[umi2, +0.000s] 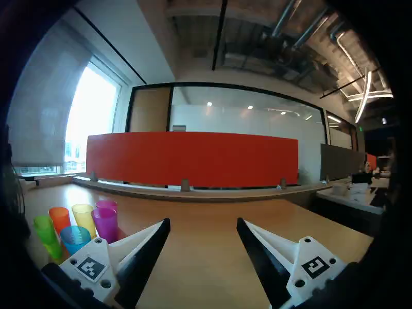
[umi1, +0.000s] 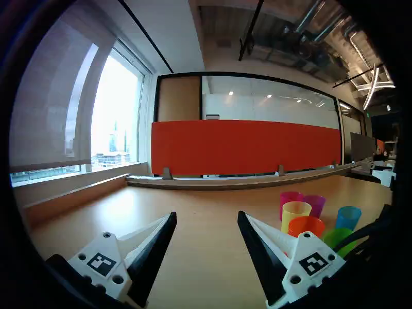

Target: Pour water

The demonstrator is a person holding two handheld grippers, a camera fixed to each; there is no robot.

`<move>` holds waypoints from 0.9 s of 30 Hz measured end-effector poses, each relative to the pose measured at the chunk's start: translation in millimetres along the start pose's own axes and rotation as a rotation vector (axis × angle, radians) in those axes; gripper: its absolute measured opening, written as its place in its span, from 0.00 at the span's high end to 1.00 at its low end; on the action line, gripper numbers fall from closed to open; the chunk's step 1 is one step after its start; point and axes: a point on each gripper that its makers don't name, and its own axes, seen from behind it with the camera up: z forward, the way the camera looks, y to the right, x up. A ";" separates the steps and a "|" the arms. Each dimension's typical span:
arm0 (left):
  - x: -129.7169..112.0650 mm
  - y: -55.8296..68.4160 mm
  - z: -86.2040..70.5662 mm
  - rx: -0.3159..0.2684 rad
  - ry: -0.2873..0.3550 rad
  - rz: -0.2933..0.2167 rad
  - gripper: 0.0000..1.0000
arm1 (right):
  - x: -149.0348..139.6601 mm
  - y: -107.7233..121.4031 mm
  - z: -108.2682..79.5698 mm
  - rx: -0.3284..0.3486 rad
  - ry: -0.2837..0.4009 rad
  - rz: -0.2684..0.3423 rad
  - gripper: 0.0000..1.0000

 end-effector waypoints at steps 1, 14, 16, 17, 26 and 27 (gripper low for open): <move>-0.1 0.1 0.0 0.000 0.000 0.000 0.13 | -1.0 -0.3 0.2 0.001 -0.001 -0.001 0.00; -0.3 0.6 -0.2 0.000 0.000 0.000 0.13 | -8.1 2.2 3.9 -0.003 -0.023 0.029 0.00; -0.3 0.6 -0.2 0.000 0.000 0.000 0.13 | -8.1 2.8 4.3 -0.004 -0.025 0.030 0.00; -0.3 0.8 -0.2 0.000 0.000 0.000 0.13 | -7.9 3.2 4.3 -0.005 -0.025 0.030 0.00; -0.7 0.7 0.0 0.000 0.000 0.000 0.13 | -7.9 7.3 4.8 -0.010 -0.026 0.030 0.00; -0.8 0.6 0.0 0.000 0.000 0.000 0.13 | -7.8 7.2 4.8 -0.010 -0.026 0.030 0.00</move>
